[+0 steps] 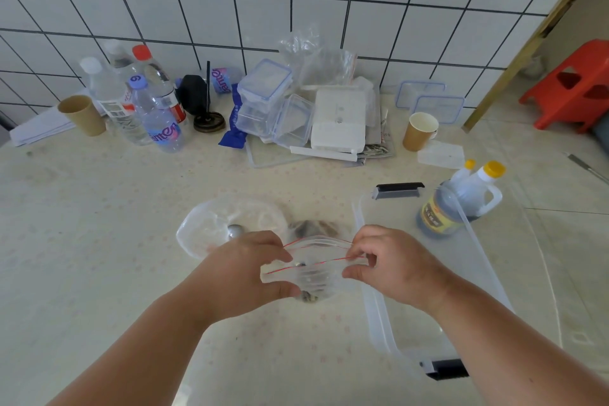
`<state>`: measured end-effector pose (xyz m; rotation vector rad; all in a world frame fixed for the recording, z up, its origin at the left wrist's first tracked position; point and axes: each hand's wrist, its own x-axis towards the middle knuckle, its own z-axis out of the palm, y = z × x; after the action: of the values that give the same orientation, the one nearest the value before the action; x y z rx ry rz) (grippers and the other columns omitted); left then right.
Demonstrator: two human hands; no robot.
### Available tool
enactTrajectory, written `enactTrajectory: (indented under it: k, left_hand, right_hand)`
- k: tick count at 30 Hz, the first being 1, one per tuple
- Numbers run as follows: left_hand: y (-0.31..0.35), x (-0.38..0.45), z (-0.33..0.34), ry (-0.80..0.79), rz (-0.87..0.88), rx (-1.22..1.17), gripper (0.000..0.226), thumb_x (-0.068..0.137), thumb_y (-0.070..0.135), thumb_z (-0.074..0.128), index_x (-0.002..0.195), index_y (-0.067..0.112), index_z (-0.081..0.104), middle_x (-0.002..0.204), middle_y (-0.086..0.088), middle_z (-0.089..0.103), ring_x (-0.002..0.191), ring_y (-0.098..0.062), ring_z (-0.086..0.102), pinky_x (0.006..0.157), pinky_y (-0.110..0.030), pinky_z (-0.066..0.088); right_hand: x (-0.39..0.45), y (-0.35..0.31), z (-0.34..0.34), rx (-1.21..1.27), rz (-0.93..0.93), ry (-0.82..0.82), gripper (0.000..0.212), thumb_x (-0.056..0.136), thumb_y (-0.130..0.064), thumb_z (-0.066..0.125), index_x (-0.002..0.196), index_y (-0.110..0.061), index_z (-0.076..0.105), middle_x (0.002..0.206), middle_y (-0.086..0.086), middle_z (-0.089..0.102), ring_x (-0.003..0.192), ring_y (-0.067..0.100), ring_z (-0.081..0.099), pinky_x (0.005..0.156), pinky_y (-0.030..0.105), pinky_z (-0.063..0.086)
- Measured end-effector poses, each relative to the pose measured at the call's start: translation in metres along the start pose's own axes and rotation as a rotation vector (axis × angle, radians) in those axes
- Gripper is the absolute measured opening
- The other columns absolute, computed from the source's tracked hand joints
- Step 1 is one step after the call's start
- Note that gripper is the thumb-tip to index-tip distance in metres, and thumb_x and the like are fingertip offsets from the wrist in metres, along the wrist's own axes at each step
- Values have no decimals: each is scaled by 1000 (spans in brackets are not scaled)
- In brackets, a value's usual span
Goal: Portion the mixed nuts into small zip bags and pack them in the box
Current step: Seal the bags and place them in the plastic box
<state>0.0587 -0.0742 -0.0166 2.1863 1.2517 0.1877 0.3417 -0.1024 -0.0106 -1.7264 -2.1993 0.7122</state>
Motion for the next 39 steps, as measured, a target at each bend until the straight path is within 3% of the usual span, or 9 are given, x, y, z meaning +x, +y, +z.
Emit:
enactTrajectory:
  k: [4,7,13,15,18,26,30,34,39]
  left_hand:
    - [4,2,5,104,28,49,15,89,40,77,102,32,79,98,29,60,91,-4,64,80,-30,55]
    - [4,11,9,232,-12,47,6,90,23,79,92,28,77,81,29,56,80,-12,63,71,-25,49]
    - [9,31,10,207,-193,-16,32,96,31,68,127,39,64,98,21,62,88,-8,61,78,-25,47]
    - [11,35,8,228,-198,-44,11,97,28,69,105,36,72,94,18,64,85,-6,63,71,-15,41]
    - [12,38,5,284,-194,-114,24,96,22,70,80,39,63,84,15,62,79,4,59,65,-7,38]
    - [29,34,-12,471,-167,-247,34,94,18,72,73,42,58,81,12,65,83,-1,59,65,-7,40]
    - [43,28,-28,506,-165,-272,24,95,23,68,76,36,61,80,13,66,84,4,60,67,-3,40]
    - [60,27,-43,547,-152,-332,21,97,24,67,79,34,61,75,10,66,78,0,60,60,-12,40]
    - [91,31,-58,616,-76,-425,13,97,25,68,86,31,64,77,13,68,72,-9,62,70,-31,50]
  right_hand:
    - [2,-3,1,40,55,66,10,84,-30,76,86,-20,75,81,-17,57,70,-11,52,66,7,35]
    - [4,-5,0,46,104,95,8,85,-25,74,86,-27,66,80,-18,56,72,-7,52,68,17,38]
    - [13,-7,1,73,233,134,33,89,-23,70,121,-26,62,99,-11,60,91,13,59,83,28,46]
    - [18,-9,-2,35,220,131,17,90,-23,68,107,-21,69,99,-7,61,93,17,62,84,33,49]
    - [21,-12,-9,59,189,151,5,91,-21,66,89,-16,68,91,-6,58,86,18,60,79,36,50]
    - [22,-28,-27,194,104,308,9,89,-12,70,83,-16,65,83,-9,56,75,-1,55,67,9,37]
    - [19,-37,-42,223,70,371,15,89,-13,69,80,-23,62,78,-10,57,76,-4,53,65,7,34]
    - [14,-44,-58,273,54,451,14,90,-17,70,82,-26,62,75,-14,59,73,-5,53,63,8,36]
    - [4,-45,-80,415,22,528,22,91,-15,68,82,-34,60,73,-32,62,69,-10,58,64,6,40]
